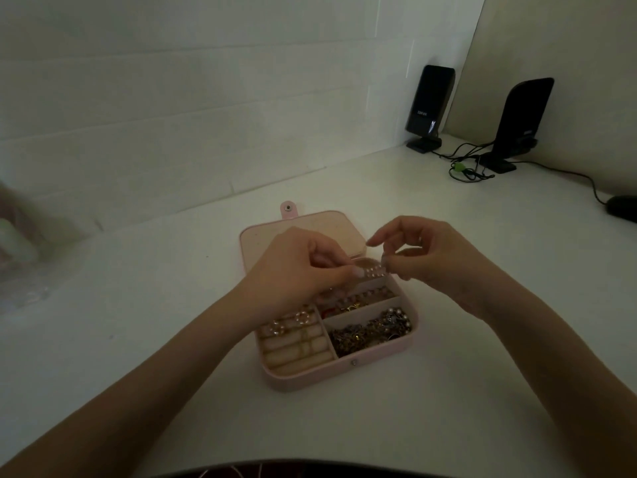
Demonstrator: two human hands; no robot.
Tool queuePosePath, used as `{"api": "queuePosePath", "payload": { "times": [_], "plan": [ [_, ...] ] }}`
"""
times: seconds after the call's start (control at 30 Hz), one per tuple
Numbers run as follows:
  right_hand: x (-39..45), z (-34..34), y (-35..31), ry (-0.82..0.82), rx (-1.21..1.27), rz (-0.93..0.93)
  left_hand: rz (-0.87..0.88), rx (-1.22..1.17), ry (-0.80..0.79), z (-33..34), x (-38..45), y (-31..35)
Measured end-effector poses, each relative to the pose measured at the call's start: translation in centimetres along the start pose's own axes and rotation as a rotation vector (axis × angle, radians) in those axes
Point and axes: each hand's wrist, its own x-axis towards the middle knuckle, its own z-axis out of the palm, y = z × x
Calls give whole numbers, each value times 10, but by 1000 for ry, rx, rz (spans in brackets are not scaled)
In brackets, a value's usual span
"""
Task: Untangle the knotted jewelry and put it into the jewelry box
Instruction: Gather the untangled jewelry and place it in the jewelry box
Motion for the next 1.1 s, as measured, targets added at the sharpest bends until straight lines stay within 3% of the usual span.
{"api": "queuePosePath", "payload": {
  "times": [0.13,0.3,0.37,0.43,0.5,0.57,0.63,0.73,0.83,0.97,1.1],
  "plan": [
    [-4,2,4,-15,-34,-38,75,272,-36,0,-1,-1],
    [-5,5,7,-47,-296,-131,66,407,-93,-6,-3,1],
    [-3,6,9,-32,-341,-144,69,419,-18,-8,-2,2],
    [0,2,11,52,-389,-100,54,492,184,-14,2,0],
    [1,-5,13,69,-486,18,-36,653,355,-26,6,-9],
    [0,-7,14,-75,-504,165,-221,868,390,-40,7,-23],
    [-2,-2,13,-141,-542,175,-376,941,389,-51,7,-38],
    [-6,10,10,-58,-621,44,-449,695,417,-66,6,-54],
    [-8,32,7,-77,-523,-32,-483,443,451,-76,3,-56],
    [-7,61,8,-199,-490,-143,-517,370,458,-88,-5,-56],
    [9,57,21,-78,-553,-255,-547,230,451,-95,-9,-52]
  ]
}}
